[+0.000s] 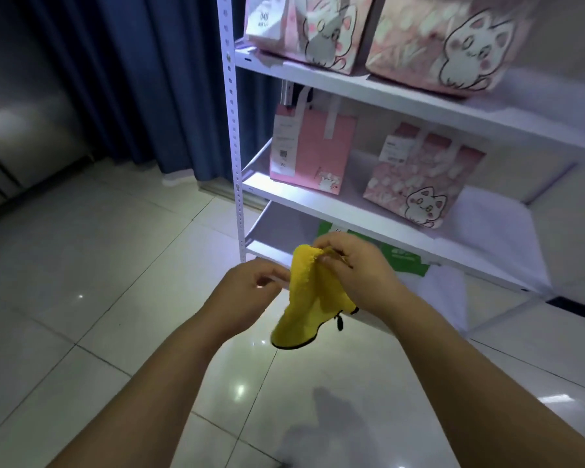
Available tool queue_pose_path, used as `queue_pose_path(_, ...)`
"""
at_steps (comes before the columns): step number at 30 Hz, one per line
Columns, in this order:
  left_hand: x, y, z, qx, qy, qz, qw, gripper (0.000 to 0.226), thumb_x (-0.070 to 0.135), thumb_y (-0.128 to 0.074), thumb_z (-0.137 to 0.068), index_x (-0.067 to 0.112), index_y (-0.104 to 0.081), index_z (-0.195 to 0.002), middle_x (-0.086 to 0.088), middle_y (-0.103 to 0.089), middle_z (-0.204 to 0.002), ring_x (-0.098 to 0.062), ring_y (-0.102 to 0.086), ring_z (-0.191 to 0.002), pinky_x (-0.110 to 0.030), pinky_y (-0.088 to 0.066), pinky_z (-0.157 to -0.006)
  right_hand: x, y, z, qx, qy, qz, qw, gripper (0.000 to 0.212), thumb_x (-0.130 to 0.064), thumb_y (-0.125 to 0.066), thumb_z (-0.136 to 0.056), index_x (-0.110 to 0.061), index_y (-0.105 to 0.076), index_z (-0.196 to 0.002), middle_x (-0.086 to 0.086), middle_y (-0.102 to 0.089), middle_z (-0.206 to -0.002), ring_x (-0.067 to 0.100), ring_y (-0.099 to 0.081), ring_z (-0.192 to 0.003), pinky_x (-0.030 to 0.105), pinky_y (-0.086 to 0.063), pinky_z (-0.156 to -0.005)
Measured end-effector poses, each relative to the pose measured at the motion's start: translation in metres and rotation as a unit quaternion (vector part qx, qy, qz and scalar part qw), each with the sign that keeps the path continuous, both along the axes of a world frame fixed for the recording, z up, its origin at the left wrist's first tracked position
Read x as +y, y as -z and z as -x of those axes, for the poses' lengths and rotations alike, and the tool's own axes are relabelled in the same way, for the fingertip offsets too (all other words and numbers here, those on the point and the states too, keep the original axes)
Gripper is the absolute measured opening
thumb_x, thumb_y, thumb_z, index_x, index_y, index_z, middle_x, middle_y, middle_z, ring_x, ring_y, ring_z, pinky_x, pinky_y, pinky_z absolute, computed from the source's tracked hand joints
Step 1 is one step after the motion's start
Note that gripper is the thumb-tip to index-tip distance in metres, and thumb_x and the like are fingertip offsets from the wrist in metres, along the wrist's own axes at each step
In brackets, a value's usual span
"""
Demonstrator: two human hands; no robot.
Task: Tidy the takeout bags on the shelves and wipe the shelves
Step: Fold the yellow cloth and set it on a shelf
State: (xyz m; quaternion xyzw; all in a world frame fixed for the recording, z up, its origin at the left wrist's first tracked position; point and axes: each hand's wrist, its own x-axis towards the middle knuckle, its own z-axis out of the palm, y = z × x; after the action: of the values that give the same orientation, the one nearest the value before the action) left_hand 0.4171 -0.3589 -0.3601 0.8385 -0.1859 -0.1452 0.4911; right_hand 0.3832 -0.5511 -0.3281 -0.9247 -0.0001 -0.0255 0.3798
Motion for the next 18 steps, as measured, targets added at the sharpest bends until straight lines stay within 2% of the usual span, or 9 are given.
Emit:
queue_pose_path(2,0.001,-0.009,0.000,-0.029,-0.001,-0.010,1.000,0.022,0.018,-0.062,-0.085,0.040,-0.057,-0.089,0.017,-0.060,-0.096,0.002,-0.058,-0.085,-0.009,-0.043,-0.064,0.001,-0.020,0.009,-0.014,-0.007,0.023,1.000,0.025,-0.013,-0.053,-0.091,-0.029,-0.064,-0.106,-0.005,-0.062,-0.106,0.013,-0.055,-0.096,0.029,-0.045,-0.082)
queue_pose_path(5,0.004,-0.019,-0.002,-0.083,0.002,-0.034,0.996,0.046,0.021,-0.071,-0.079,0.041,-0.047,-0.112,0.009,-0.049,-0.116,-0.013,-0.047,-0.107,-0.021,-0.040,-0.083,0.008,-0.049,0.025,-0.032,-0.027,0.053,0.998,0.030,-0.007,-0.057,-0.088,-0.032,-0.065,-0.101,-0.006,-0.057,-0.093,-0.001,-0.054,-0.083,0.014,-0.040,-0.071)
queue_pose_path(7,0.009,-0.027,-0.001,-0.123,0.026,-0.076,0.989,0.067,0.025,-0.072,-0.078,0.040,-0.037,-0.133,0.006,-0.039,-0.132,-0.019,-0.032,-0.121,-0.028,-0.033,-0.089,0.016,-0.063,0.034,-0.039,-0.032,0.083,0.995,0.028,-0.005,-0.057,-0.088,-0.026,-0.068,-0.104,-0.003,-0.054,-0.091,0.005,-0.053,-0.082,0.014,-0.039,-0.071)
queue_pose_path(9,0.017,-0.031,-0.003,-0.146,0.044,-0.120,0.981,0.070,0.032,-0.071,-0.078,0.041,-0.035,-0.137,0.005,-0.037,-0.136,-0.021,-0.026,-0.123,-0.033,-0.033,-0.091,0.025,-0.076,0.043,-0.046,-0.024,0.109,0.993,0.028,-0.005,-0.056,-0.090,-0.024,-0.068,-0.106,-0.001,-0.052,-0.092,0.014,-0.052,-0.085,0.018,-0.040,-0.072)
queue_pose_path(11,0.028,-0.033,-0.003,-0.145,0.050,-0.144,0.978,0.052,0.037,-0.070,-0.078,0.036,-0.050,-0.127,0.004,-0.043,-0.130,-0.023,-0.032,-0.120,-0.038,-0.036,-0.094,0.033,-0.084,0.052,-0.060,-0.014,0.138,0.988,0.030,-0.004,-0.054,-0.090,-0.025,-0.068,-0.107,-0.002,-0.050,-0.092,0.014,-0.049,-0.086,0.015,-0.037,-0.071)
queue_pose_path(12,0.033,-0.034,-0.003,-0.143,0.054,-0.148,0.977,0.037,0.038,-0.068,-0.079,0.032,-0.059,-0.115,0.004,-0.049,-0.123,-0.024,-0.039,-0.115,-0.039,-0.040,-0.093,0.037,-0.086,0.057,-0.067,-0.004,0.149,0.987,0.030,-0.005,-0.053,-0.091,-0.024,-0.067,-0.108,-0.003,-0.050,-0.094,0.010,-0.047,-0.085,0.013,-0.035,-0.071)
queue_pose_path(14,0.043,-0.036,-0.001,-0.136,0.076,-0.150,0.976,0.013,0.036,-0.061,-0.085,0.026,-0.064,-0.093,0.002,-0.061,-0.102,-0.023,-0.055,-0.098,-0.040,-0.049,-0.083,0.042,-0.089,0.065,-0.073,0.036,0.159,0.984,0.026,-0.010,-0.050,-0.093,-0.022,-0.065,-0.110,-0.002,-0.054,-0.100,0.008,-0.046,-0.088,0.014,-0.034,-0.072)
queue_pose_path(16,0.052,-0.040,0.001,-0.133,0.093,-0.147,0.976,0.011,0.032,-0.054,-0.090,0.027,-0.060,-0.084,0.002,-0.063,-0.085,-0.021,-0.059,-0.081,-0.036,-0.051,-0.071,0.041,-0.088,0.072,-0.059,0.092,0.185,0.977,0.023,-0.022,-0.049,-0.095,-0.019,-0.061,-0.114,0.001,-0.057,-0.107,0.013,-0.049,-0.096,0.021,-0.034,-0.079)
queue_pose_path(18,0.061,-0.047,-0.001,-0.137,0.097,-0.135,0.977,0.014,0.030,-0.053,-0.091,0.027,-0.059,-0.078,0.001,-0.062,-0.078,-0.020,-0.058,-0.074,-0.033,-0.047,-0.065,0.037,-0.086,0.081,-0.017,0.130,0.228,0.965,0.027,-0.033,-0.050,-0.094,-0.016,-0.061,-0.113,0.002,-0.057,-0.106,0.017,-0.051,-0.098,0.024,-0.035,-0.079)
